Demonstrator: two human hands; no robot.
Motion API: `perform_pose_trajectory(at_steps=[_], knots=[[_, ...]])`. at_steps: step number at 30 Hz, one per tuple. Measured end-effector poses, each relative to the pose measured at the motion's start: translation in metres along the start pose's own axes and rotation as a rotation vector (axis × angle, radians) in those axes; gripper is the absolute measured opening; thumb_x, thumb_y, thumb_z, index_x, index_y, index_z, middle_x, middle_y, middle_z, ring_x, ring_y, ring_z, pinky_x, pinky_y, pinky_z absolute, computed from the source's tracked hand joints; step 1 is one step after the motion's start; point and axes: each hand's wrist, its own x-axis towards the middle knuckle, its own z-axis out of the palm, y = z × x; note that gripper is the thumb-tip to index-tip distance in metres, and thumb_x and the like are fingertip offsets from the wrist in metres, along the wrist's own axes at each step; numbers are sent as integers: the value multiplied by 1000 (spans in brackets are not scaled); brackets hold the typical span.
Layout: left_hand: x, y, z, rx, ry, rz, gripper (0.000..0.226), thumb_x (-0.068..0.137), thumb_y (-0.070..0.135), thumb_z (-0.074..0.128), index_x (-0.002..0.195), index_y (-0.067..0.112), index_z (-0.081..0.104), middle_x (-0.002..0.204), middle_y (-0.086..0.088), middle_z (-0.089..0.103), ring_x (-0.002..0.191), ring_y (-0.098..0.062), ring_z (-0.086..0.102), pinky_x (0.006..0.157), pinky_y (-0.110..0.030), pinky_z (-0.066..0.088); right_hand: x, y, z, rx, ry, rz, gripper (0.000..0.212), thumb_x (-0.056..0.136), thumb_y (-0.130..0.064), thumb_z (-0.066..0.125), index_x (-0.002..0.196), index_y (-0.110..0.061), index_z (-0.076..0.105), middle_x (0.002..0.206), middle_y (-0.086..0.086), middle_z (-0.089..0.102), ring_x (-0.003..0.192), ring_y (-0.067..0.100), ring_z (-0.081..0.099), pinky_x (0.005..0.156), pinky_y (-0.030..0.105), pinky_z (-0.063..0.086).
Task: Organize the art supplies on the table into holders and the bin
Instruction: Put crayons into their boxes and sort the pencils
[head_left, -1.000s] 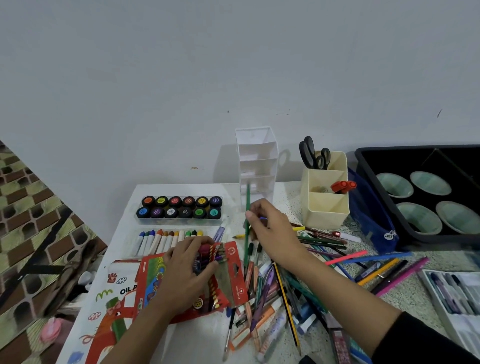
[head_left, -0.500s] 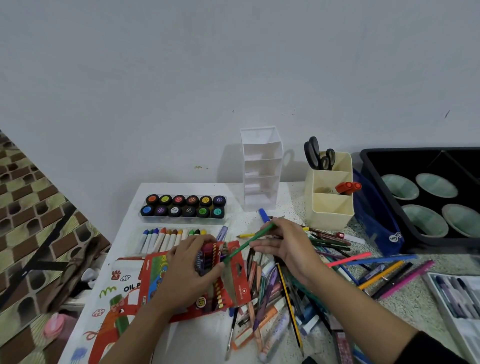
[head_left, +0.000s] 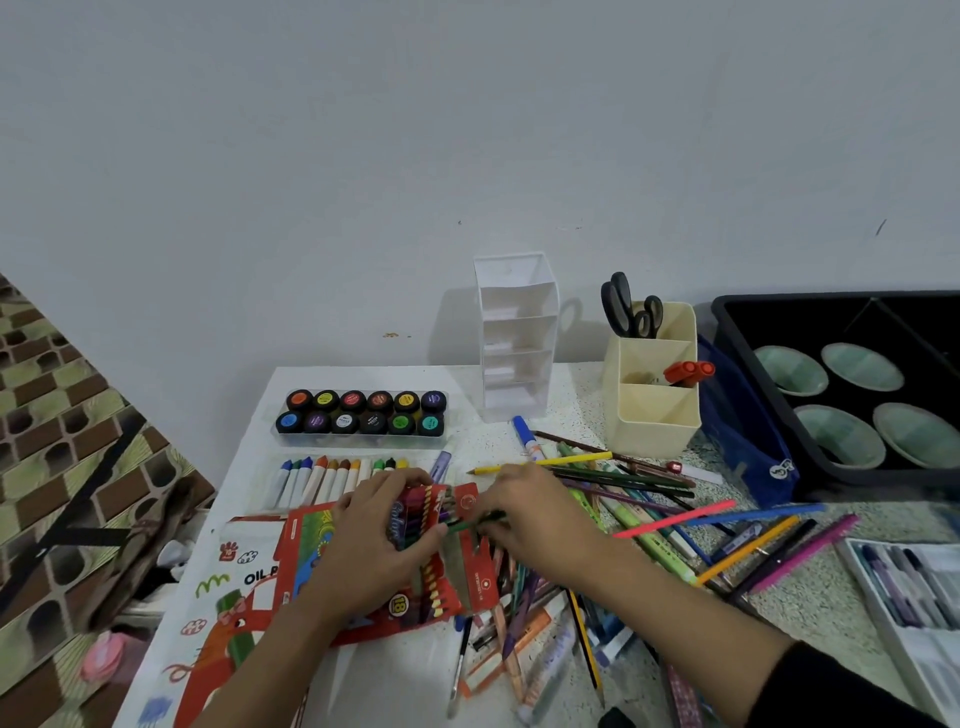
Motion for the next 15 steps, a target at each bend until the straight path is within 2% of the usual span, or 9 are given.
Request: perform_pose_trajectory(at_steps=[3, 5, 8, 10, 15], knots=[[-1, 0, 1, -3, 5, 14, 45, 79, 68, 56, 120, 57, 42, 118, 35, 47, 114, 6, 48, 107, -49, 39, 9, -5, 14, 16, -3, 8, 8, 83, -13, 71, 90, -15, 75, 85, 3, 71, 81, 22, 62, 70, 40, 53], [-1, -1, 1, -9, 11, 13, 45, 79, 68, 56, 120, 57, 42, 118, 34, 47, 114, 5, 48, 108, -49, 38, 10, -2, 15, 20, 21, 20, 10, 83, -20, 75, 93, -16, 74, 89, 1, 68, 86, 20, 60, 76, 39, 52], [-1, -4, 2, -9, 14, -2, 46, 78, 72, 55, 119, 58, 41, 120, 34, 44, 115, 9, 45, 108, -50, 39, 4, 6, 9, -129, 32, 73, 19, 89, -41, 68, 100, -27, 75, 97, -8, 64, 101, 14, 48, 88, 39, 39], [-1, -4, 3, -3, 15, -5, 46, 77, 73, 55, 118, 60, 40, 120, 36, 42, 115, 11, 43, 109, -50, 38, 1, 11, 6, -179, 21, 127, 21, 93, -44, 61, 96, -30, 76, 97, -12, 62, 103, 13, 43, 92, 41, 32], [-2, -2, 5, 7, 33, 2, 43, 76, 72, 55, 115, 58, 42, 118, 37, 42, 114, 12, 43, 112, -50, 32, 7, 3, 11, -131, 0, 126, 20, 96, -41, 60, 101, -30, 76, 102, -12, 63, 107, 14, 41, 84, 37, 22]])
